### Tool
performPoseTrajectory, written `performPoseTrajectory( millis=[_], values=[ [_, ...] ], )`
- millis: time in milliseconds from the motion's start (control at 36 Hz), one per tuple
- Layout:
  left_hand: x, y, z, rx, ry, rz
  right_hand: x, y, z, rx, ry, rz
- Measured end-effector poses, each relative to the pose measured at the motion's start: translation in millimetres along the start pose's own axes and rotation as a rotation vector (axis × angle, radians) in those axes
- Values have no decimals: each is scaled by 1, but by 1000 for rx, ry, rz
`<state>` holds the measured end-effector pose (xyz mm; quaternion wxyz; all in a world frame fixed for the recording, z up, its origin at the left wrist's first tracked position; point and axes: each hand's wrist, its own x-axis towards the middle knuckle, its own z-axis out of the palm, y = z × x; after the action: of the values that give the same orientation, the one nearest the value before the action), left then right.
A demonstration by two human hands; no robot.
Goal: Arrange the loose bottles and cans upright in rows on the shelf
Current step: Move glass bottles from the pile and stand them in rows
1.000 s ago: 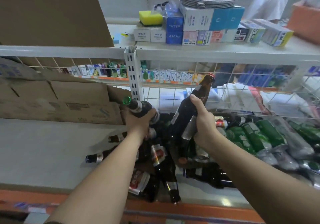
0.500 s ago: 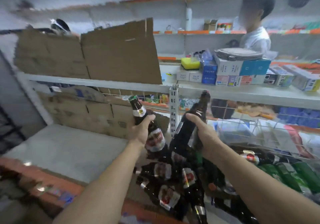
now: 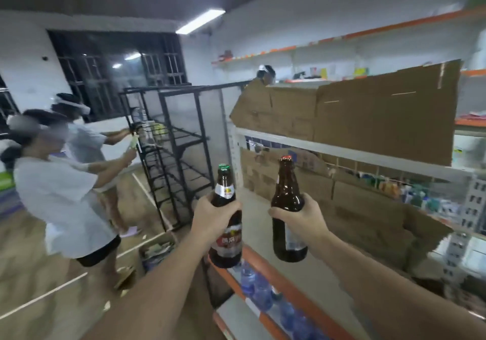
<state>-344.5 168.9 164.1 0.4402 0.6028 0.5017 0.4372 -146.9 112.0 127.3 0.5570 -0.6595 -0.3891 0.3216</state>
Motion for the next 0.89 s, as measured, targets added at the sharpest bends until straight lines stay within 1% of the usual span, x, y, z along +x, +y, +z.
performPoseTrajectory(
  millis=[167, 333, 444, 500, 611, 750, 889],
  values=[
    [49, -8, -61, -46, 25, -2, 41, -12, 77, 29, 25, 0],
    [110, -26, -82, -92, 28, -9, 99, -10, 122, 23, 5, 0],
    [169, -49, -79, -98, 40, -41, 152, 6, 147, 11, 19, 14],
    [203, -60, -74, -100, 34, -48, 187, 13, 160, 1, -1, 47],
    [277, -77, -60, -68, 13, -38, 266, 25, 192, -32, 4, 56],
    [367, -88, -41, -34, -51, -43, 340, 31, 202, -25, 13, 43],
    [447, -92, -15, -10, -126, -42, 398, 25, 210, -48, 42, 91]
  ],
)
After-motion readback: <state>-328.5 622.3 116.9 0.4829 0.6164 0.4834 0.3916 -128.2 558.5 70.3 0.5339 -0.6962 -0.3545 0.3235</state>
